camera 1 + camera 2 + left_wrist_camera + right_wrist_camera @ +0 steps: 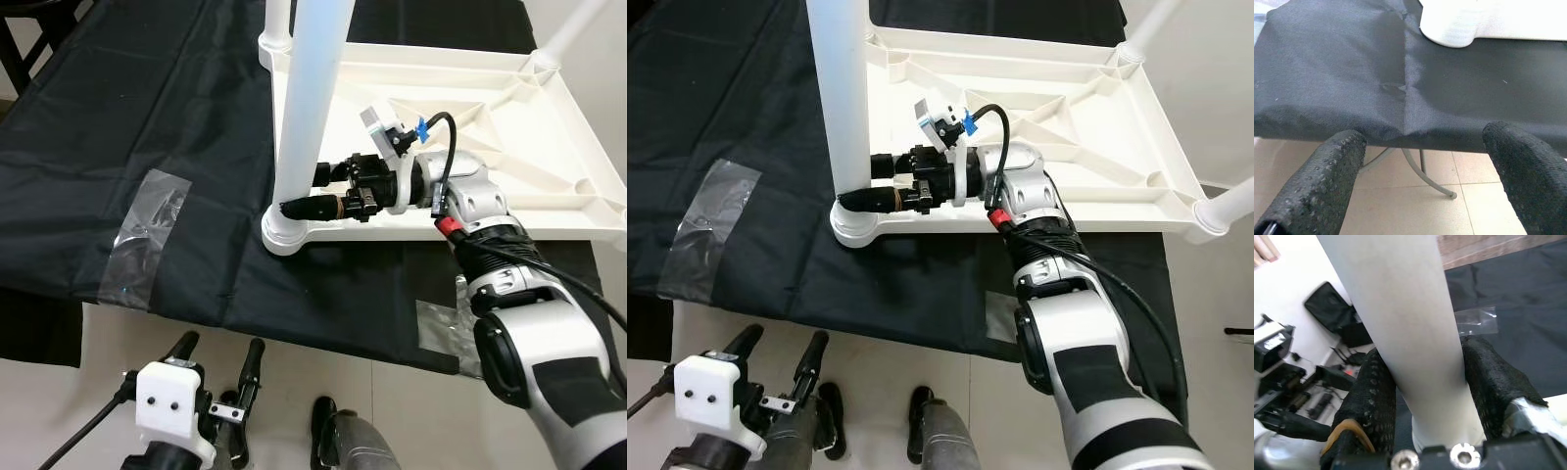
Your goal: Building children table
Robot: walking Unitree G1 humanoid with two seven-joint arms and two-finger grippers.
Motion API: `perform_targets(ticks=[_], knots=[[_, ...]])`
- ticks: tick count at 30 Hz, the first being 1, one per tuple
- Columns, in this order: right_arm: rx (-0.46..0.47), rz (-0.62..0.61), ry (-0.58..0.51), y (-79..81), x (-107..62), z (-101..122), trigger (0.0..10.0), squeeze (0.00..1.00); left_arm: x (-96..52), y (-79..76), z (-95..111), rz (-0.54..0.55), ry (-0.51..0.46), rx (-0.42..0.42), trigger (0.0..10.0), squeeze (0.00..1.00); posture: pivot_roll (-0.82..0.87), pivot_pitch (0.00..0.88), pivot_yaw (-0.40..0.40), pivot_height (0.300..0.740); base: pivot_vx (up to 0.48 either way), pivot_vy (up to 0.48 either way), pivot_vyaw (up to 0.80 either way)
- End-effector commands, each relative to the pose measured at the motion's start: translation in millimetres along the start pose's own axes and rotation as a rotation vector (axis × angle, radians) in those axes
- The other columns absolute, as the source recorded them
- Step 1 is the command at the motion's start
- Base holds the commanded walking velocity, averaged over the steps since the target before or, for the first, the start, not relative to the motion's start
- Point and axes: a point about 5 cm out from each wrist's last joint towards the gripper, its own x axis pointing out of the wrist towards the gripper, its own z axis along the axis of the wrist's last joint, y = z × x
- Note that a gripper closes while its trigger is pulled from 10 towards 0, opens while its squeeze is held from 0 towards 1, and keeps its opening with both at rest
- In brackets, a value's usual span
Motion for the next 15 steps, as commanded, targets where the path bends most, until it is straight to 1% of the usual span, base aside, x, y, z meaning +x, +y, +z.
perform_targets(ticks=[1, 2, 3, 4, 5, 6, 7, 8, 9, 10, 11, 12, 13, 14, 15], knots=[[-0.01, -0.107, 0.089, 1.0, -6.2, -12.2, 0.0, 0.0, -0.7, 1.0, -12.2, 0.01, 0.06, 0.003, 10.0, 0.0, 0.15, 0.294, -0.155, 0.74, 0.0, 0.0, 0.0], [-0.012, -0.154, 0.107, 2.0, -10.2, -15.3, 0.0, 0.0, 1.8, 1.6, -13.4, 0.011, 0.057, 0.003, 10.0, 0.0, 0.14, 0.287, -0.159, 0.74, 0.0, 0.0, 0.0], [0.008, -0.271, 0.13, 11.1, -17.9, -24.5, 0.0, 0.0, 5.4, 2.4, -15.0, 0.012, 0.052, 0.003, 10.0, 0.0, 0.13, 0.265, -0.168, 0.74, 0.0, 0.0, 0.0], [0.023, -0.353, 0.149, 18.7, -23.5, -30.5, 0.0, 0.0, 8.5, 3.1, -16.4, 0.013, 0.048, 0.004, 10.0, 0.0, 0.12, 0.257, -0.17, 0.74, 0.0, 0.0, 0.0], [0.032, -0.398, 0.158, 23.7, -26.4, -33.9, 0.0, 0.0, 10.2, 3.6, -17.2, 0.013, 0.047, 0.004, 10.0, 0.0, 0.12, 0.257, -0.17, 0.74, 0.0, 0.0, 0.0], [0.121, -0.577, 0.118, 37.8, -25.6, -47.1, 0.0, 0.0, 14.2, 5.4, -19.1, 0.015, 0.044, 0.004, 10.0, 0.0, 0.11, 0.223, -0.172, 0.74, 0.0, 0.0, 0.0], [0.188, -0.794, 0.112, 50.7, -27.0, -62.4, 0.0, 0.0, 18.3, 7.4, -21.2, 0.015, 0.043, 0.005, 10.0, 0.0, 0.1, 0.21, -0.17, 0.74, 0.0, 0.0, 0.0], [0.188, -0.794, 0.112, 50.7, -27.0, -62.4, 0.0, 0.0, 18.3, 7.4, -21.2, 0.015, 0.043, 0.005, 10.0, 0.0, 0.1, 0.21, -0.17, 0.74, 0.0, 0.0, 0.0], [0.227, -1.15, 0.167, 66.9, -38.8, -81.8, 0.0, 0.0, 22.8, 9.6, -23.5, 0.016, 0.043, 0.008, 10.0, 0.0, 0.08, 0.196, -0.172, 0.74, 0.0, 0.0, 0.0], [0.246, -1.397, 0.229, 81.9, -50.6, -94.0, 0.0, 0.0, 25.7, 10.9, -25.0, 0.016, 0.043, 0.009, 10.0, 0.0, 0.08, 0.196, -0.172, 0.74, 0.0, 0.0, 0.0], [0.3, -1.498, 0.275, 101.1, -52.3, -111.8, 0.0, 0.0, 31.6, 12.5, -27.4, 0.015, 0.042, 0.01, 10.0, 0.0, 0.08, 0.156, -0.165, 0.74, 0.0, 0.0, 0.0], [0.3, -1.498, 0.275, 101.1, -52.3, -111.8, 0.0, 0.0, 31.6, 12.5, -27.4, 0.015, 0.042, 0.01, 10.0, 0.0, 0.08, 0.156, -0.165, 0.74, 0.0, 0.0, 0.0], [0.34, -1.475, 0.32, 112.9, -44.3, -128.5, 0.0, 0.0, 36.5, 13.8, -29.9, 0.013, 0.041, 0.01, 10.0, 0.0, 0.08, 0.145, -0.162, 0.74, 0.0, 0.0, 0.0], [0.347, -1.433, 0.316, 111.0, -34.6, -136.5, 0.0, 0.0, 42.0, 15.3, -33.0, 0.011, 0.042, 0.01, 10.0, 0.0, 0.07, 0.112, -0.16, 0.74, 0.0, 0.0, 0.0], [0.347, -1.433, 0.316, 111.0, -34.6, -136.5, 0.0, 0.0, 42.0, 15.3, -33.0, 0.011, 0.042, 0.01, 10.0, 0.0, 0.07, 0.112, -0.16, 0.74, 0.0, 0.0, 0.0]])
